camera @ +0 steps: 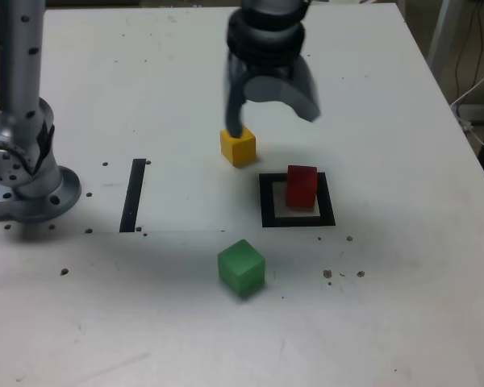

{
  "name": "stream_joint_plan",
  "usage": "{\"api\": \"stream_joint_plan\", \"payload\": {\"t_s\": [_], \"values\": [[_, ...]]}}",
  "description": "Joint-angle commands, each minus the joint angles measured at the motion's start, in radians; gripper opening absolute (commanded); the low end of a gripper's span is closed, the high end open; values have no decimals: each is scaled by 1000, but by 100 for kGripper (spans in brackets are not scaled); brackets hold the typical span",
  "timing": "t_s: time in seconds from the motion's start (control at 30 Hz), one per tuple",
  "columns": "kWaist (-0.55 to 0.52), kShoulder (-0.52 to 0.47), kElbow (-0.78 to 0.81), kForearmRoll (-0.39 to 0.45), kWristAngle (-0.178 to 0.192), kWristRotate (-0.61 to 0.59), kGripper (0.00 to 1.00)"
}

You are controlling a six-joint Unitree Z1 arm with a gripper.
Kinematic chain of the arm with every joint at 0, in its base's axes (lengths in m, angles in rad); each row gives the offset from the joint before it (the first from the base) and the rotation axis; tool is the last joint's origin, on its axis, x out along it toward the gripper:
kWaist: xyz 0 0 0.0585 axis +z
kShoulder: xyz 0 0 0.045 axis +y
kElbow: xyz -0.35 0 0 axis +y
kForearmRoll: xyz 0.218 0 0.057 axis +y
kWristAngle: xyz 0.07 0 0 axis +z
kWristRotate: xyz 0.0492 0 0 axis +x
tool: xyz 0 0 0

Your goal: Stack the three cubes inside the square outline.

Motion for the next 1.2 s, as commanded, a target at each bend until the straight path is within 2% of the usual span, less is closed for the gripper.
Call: {"api": "stream_joint_plan", "payload": {"t_s": [0.0, 0.3, 0.7, 0.87, 1.03, 1.17], "values": [[16, -17, 21, 29, -4, -38, 100], [89, -4, 89, 21, -58, -64, 99], [203, 67, 105, -45, -88, 4, 96], [235, 96, 117, -73, -122, 44, 92], [244, 122, 136, -121, -156, 79, 85], [244, 139, 139, -143, -164, 93, 70]]}}
